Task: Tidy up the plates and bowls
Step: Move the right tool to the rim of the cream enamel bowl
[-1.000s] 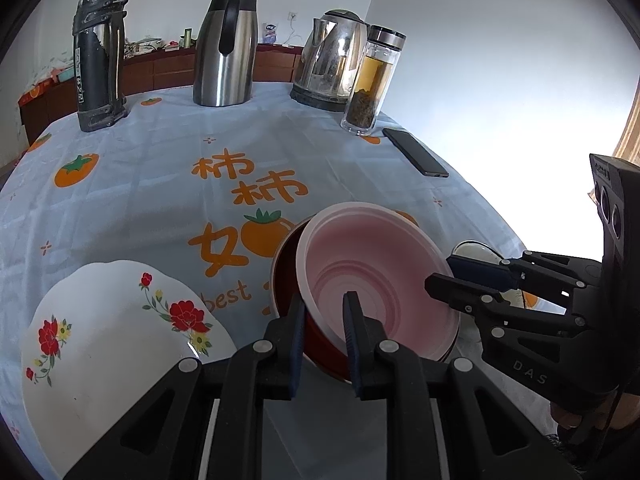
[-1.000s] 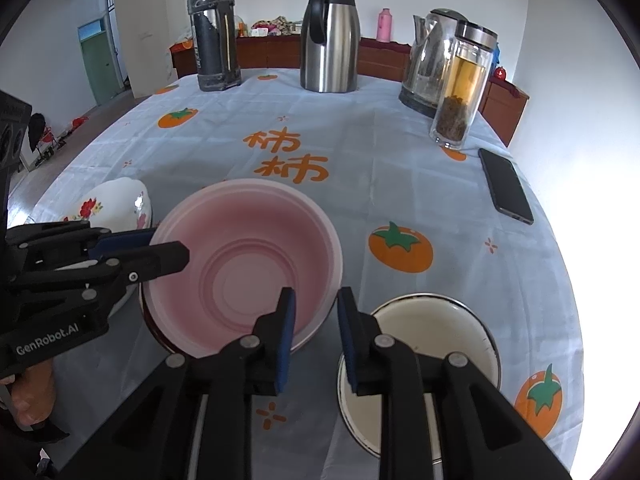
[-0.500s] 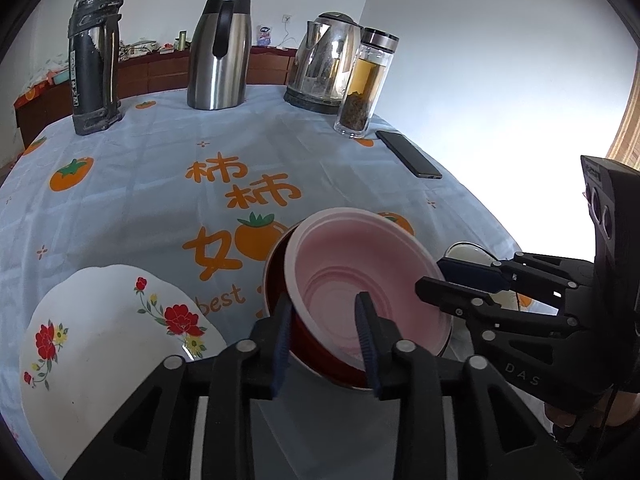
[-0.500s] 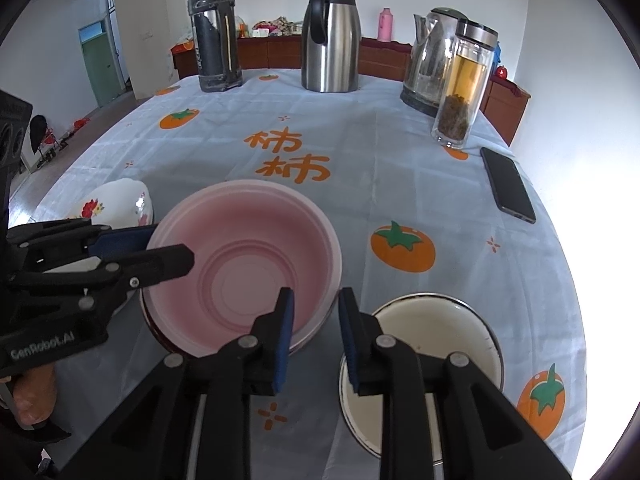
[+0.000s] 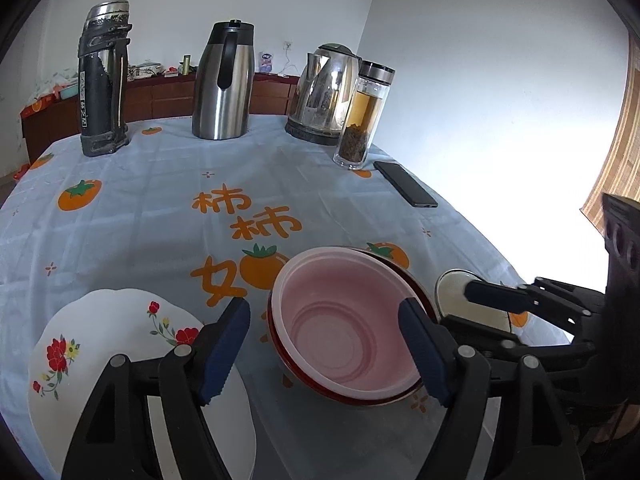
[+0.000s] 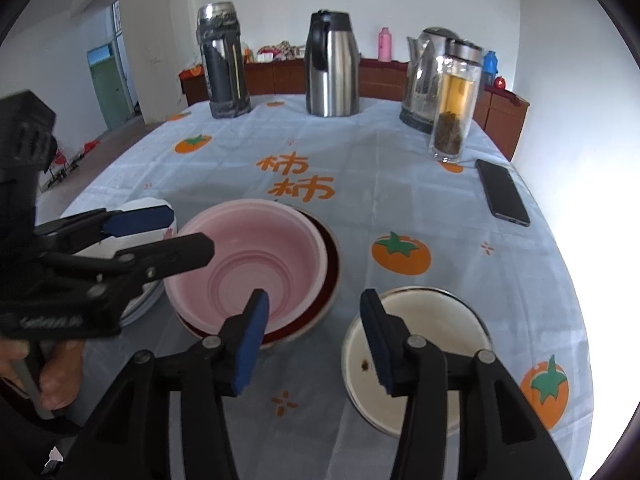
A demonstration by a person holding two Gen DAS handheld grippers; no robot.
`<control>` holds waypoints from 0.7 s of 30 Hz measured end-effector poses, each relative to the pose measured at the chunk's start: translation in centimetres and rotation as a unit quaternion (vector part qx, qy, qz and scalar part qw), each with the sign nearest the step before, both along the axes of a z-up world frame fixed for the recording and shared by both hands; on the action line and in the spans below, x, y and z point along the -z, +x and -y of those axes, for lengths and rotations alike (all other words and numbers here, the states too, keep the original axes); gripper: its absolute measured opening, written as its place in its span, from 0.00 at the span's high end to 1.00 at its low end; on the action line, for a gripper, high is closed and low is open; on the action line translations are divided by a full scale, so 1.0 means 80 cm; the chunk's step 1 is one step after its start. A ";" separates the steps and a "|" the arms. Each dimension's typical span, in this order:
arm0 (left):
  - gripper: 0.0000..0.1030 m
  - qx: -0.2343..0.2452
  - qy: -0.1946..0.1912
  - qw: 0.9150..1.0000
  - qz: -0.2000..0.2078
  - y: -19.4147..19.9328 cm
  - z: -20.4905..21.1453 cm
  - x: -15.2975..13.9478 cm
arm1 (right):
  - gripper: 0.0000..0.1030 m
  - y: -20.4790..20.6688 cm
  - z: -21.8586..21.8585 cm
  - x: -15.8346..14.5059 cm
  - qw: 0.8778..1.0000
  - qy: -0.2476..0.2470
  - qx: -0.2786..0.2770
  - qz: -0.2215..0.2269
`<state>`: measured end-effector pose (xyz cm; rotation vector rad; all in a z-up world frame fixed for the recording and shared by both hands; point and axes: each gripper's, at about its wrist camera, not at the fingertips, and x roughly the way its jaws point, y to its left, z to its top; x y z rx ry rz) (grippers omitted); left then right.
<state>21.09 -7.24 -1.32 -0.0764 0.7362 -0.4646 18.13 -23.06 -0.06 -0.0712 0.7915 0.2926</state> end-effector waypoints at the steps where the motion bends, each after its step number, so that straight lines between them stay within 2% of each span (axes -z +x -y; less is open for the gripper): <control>1: 0.24 -0.005 0.000 1.000 0.006 -0.001 -0.002 -0.001 | 0.53 -0.005 0.005 -0.002 1.000 0.003 0.005 0.005; 11: 0.24 -0.037 -0.003 0.998 0.042 -0.011 -0.001 -0.007 | 0.54 -0.038 0.107 0.006 0.993 0.006 0.117 0.024; 12: 0.24 -0.036 -0.002 0.998 0.043 -0.013 0.003 -0.008 | 0.56 -0.037 0.115 0.010 0.992 0.002 0.127 0.022; 14: 0.24 -0.030 -0.003 0.998 0.047 -0.020 0.013 -0.010 | 0.68 -0.031 0.130 0.021 0.991 0.011 0.136 0.008; 16: 0.24 -0.018 0.007 0.998 0.055 -0.031 0.028 -0.011 | 0.74 -0.029 0.135 0.027 0.990 0.016 0.138 0.001; 21: 0.24 0.005 0.021 0.998 0.067 -0.049 0.055 -0.015 | 0.81 -0.028 0.137 0.038 0.992 0.030 0.125 -0.006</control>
